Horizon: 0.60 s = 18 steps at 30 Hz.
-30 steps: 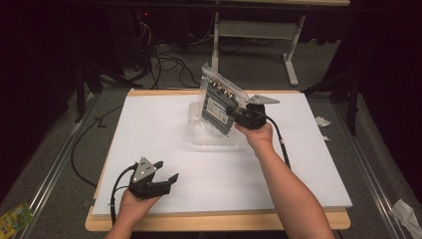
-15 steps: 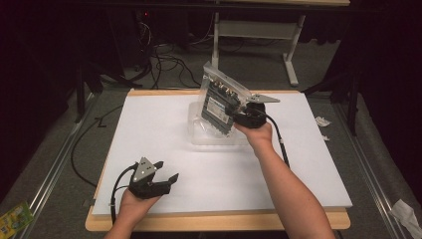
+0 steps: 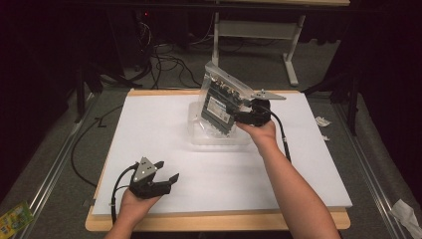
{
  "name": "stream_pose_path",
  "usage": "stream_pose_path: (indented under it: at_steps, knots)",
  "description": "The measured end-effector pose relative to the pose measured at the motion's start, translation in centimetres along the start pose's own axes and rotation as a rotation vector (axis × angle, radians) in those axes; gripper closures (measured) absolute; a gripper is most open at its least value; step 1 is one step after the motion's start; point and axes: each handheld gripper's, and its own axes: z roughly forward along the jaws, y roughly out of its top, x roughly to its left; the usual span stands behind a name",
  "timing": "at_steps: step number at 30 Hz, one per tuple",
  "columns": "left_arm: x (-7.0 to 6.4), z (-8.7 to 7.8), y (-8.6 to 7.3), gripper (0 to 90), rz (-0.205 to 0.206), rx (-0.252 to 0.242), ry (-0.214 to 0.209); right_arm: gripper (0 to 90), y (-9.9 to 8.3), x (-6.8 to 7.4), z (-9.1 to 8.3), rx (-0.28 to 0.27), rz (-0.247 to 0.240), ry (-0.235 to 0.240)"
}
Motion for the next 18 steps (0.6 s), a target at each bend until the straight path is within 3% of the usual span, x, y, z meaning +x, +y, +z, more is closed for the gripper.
stream_pose_path:
  at_steps: [18]
  knots:
    - [0.0, -0.1, 0.0, 29.4, -0.004, -0.009, 0.001, 20.7, 0.4, 0.2, -3.1, -0.004, -0.042, -0.020]
